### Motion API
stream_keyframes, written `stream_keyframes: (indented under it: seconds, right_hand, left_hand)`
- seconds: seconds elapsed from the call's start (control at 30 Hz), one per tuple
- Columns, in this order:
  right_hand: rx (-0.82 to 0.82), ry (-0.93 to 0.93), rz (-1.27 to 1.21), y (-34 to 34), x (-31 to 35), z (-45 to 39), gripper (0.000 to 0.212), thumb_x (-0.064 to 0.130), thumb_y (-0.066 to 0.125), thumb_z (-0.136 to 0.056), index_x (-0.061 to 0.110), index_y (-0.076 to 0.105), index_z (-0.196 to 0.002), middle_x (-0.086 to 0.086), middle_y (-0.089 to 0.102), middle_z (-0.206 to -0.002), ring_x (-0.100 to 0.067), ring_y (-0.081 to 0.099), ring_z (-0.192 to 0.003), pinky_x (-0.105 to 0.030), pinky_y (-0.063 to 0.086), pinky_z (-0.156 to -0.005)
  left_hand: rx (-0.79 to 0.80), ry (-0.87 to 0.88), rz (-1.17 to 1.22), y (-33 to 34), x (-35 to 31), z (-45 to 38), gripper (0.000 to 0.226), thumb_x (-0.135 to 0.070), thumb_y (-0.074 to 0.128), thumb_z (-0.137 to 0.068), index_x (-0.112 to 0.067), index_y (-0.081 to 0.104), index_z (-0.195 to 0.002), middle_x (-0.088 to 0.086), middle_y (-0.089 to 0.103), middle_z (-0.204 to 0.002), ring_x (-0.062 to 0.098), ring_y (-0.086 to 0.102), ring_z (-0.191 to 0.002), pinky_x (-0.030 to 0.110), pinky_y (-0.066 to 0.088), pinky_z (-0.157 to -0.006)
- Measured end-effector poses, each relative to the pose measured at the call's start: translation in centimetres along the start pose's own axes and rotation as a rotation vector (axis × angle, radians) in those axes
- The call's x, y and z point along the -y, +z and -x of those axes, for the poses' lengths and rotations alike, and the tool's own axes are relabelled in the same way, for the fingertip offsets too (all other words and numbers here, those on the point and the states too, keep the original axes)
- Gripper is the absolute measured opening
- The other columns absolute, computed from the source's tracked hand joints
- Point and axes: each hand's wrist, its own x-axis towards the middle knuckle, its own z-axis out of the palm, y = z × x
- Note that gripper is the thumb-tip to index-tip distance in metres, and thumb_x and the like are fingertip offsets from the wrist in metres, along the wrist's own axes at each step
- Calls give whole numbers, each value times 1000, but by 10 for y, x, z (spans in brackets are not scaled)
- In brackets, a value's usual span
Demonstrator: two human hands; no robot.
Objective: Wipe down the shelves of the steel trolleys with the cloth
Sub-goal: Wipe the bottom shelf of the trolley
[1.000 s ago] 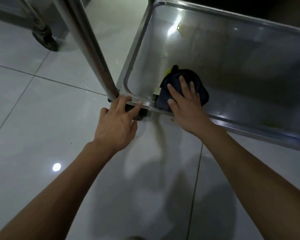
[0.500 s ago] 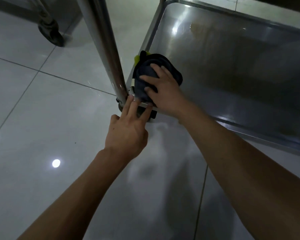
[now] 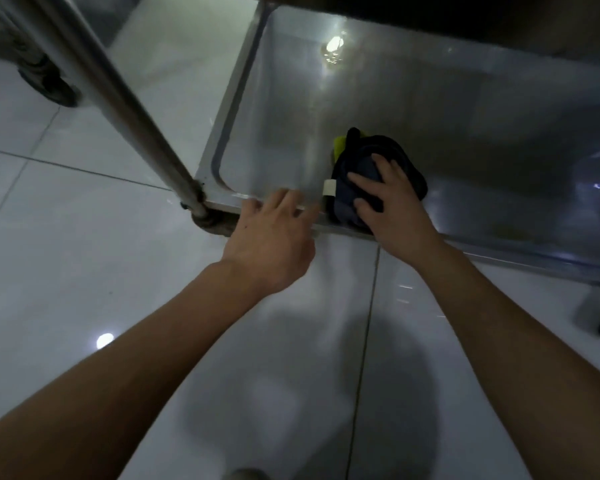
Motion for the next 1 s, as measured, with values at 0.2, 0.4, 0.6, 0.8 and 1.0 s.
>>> stream_keyframes:
  seconds: [0.2, 0.4, 0.6, 0.8, 1.0]
  right_hand:
    - [-78, 90, -40, -37, -62, 34, 41, 23, 55, -100, 28, 53, -140, 0, 21, -163, -24, 12, -151, -31, 8, -119]
    - [-184, 251, -26, -80, -127, 75, 41, 22, 55, -99, 29, 54, -140, -1, 22, -162, -24, 15, -150, -29, 8, -119]
    - [-260, 382, -16, -112, -168, 98, 44, 17, 58, -97, 28, 55, -139, -6, 21, -163, -25, 16, -151, -40, 16, -123]
    - [-282, 359, 28, -97, -154, 93, 43, 18, 54, -98, 23, 54, -141, -7, 20, -163, -27, 13, -151, -43, 16, -123]
    - [-188, 304, 60, -79, -133, 86, 45, 26, 53, -99, 32, 49, -144, 0, 15, -165, -26, 7, -152, -40, 9, -122]
  left_hand:
    - [105, 22, -73, 9, -63, -35, 42, -39, 47, -96, -23, 50, -134, 6, 47, -135, 31, 43, -127, 50, 44, -95]
    - [107, 32, -146, 18, -75, -36, 46, -38, 47, -95, -20, 46, -137, 5, 42, -139, 28, 45, -127, 51, 47, -90]
    - [53, 20, -184, 23, -82, -40, 42, -35, 50, -92, -16, 55, -129, 8, 48, -130, 30, 52, -116, 49, 50, -84]
    - [19, -2, -96, 24, -75, -35, 40, -33, 57, -87, -15, 62, -123, 7, 54, -127, 30, 54, -116, 52, 48, -90]
    - [16, -16, -18, 22, -57, -16, 45, -33, 62, -83, -17, 63, -126, 7, 55, -129, 30, 53, -121, 54, 45, -98]
